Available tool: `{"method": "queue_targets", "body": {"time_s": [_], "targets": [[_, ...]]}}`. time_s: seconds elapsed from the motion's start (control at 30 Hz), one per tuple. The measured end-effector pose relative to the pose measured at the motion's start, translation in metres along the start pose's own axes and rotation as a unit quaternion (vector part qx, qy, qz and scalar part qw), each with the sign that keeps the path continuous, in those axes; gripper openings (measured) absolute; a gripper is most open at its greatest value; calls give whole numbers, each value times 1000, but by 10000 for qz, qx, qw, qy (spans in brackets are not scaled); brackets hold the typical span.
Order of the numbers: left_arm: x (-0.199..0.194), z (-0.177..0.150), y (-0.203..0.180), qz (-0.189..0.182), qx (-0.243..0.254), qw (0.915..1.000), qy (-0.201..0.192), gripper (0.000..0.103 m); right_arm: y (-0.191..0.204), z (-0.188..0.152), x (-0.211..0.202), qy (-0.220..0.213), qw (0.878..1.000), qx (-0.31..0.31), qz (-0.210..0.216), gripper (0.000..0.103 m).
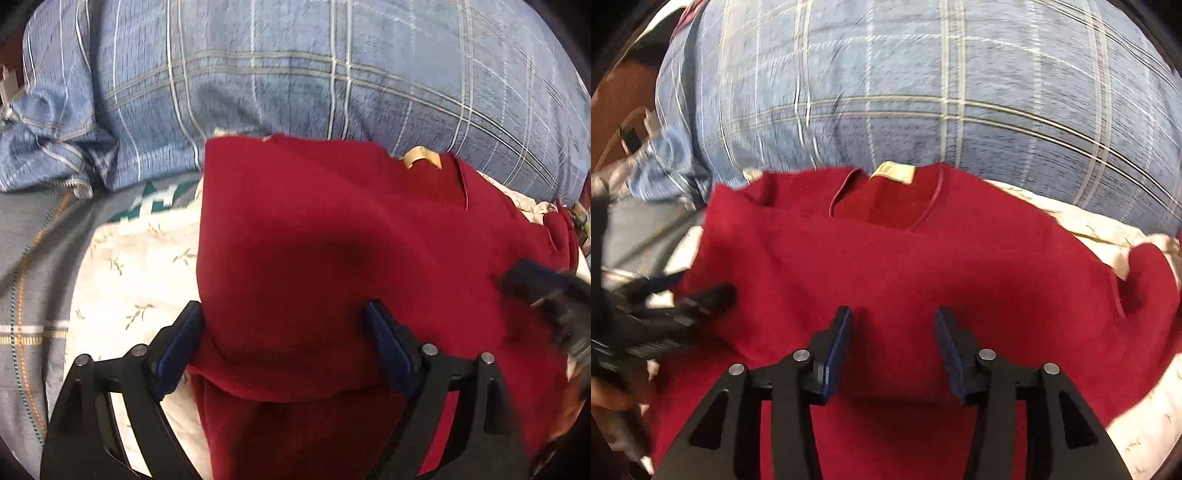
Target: Fold small clothes
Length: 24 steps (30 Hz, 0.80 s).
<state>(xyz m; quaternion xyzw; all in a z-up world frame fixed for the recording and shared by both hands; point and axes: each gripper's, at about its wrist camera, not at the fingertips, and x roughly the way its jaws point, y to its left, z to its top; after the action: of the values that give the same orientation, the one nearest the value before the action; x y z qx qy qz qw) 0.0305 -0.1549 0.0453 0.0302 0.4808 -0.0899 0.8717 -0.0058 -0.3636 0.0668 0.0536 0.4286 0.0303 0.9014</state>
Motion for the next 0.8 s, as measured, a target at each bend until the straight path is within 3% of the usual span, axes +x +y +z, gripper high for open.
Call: {"method": "queue_targets", "body": {"time_s": [0.07, 0.13, 0.27, 0.37, 0.47, 0.57, 0.67, 0.8], "targets": [[-2, 1, 1, -22, -30, 10000, 57, 88, -29, 1, -21, -281, 9990, 265, -237, 52], [-6, 3, 4, -89, -123, 9998, 88, 88, -67, 6, -39, -496, 9945, 538, -753, 63], [-12, 3, 7, -134, -191, 9997, 64, 88, -157, 18, -59, -618, 9721, 1274, -1869, 64], [-10, 1, 5, -75, -162, 9998, 73, 88, -222, 28, -54, -385, 9463, 1814, -2648, 64], [-10, 0, 3, 14, -110, 9999, 83, 88, -277, 30, -35, 151, 9376, 1923, -2892, 61], [-8, 1, 4, 39, -109, 9999, 100, 88, -304, 23, -27, 352, 9233, 1936, -3297, 51], [-6, 2, 5, 21, -112, 9999, 105, 88, -325, 5, -65, 48, 9025, 2168, -3722, 52], [-3, 2, 5, 28, -146, 9999, 77, 88, -354, -23, -118, -23, 8744, 2450, -4187, 54]]}}
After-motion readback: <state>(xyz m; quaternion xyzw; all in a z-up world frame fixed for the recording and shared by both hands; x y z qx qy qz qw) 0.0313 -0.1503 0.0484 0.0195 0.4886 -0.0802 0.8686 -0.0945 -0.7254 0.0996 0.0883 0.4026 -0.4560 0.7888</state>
